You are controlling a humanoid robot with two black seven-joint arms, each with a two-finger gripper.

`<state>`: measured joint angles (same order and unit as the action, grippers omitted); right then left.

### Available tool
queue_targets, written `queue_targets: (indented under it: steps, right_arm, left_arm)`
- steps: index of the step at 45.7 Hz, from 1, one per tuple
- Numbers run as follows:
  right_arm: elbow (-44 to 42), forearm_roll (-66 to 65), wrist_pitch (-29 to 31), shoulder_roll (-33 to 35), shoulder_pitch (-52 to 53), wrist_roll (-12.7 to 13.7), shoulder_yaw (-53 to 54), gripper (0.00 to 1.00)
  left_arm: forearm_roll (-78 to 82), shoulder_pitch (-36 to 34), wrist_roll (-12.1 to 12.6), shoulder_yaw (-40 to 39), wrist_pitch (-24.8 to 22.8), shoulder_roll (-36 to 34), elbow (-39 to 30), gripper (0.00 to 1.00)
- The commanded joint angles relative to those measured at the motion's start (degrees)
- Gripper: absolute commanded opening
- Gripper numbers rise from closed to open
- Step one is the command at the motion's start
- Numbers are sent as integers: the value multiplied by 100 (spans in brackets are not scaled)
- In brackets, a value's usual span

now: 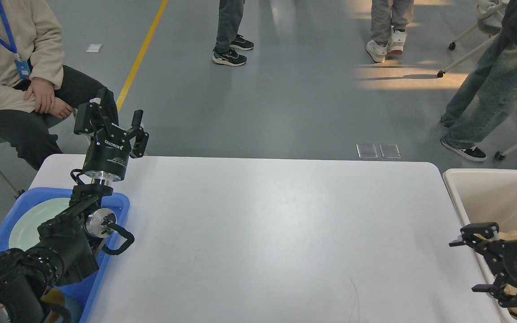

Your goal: Tidy desktop

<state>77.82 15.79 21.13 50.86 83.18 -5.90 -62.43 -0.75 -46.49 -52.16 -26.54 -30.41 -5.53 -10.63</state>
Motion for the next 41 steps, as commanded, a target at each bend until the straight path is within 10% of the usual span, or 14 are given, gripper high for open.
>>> queue_targets:
  steps: [1,41]
  right_arm:
    - [-21,20,-13,-401,-600,1,310,100]
    - [-47,99,356,-1535,-1647,-307,759,100]
  left_arm:
    - [5,0,-5,0,0,-1,-1,96]
    - [-4,0,4,0,0,8,8,96]
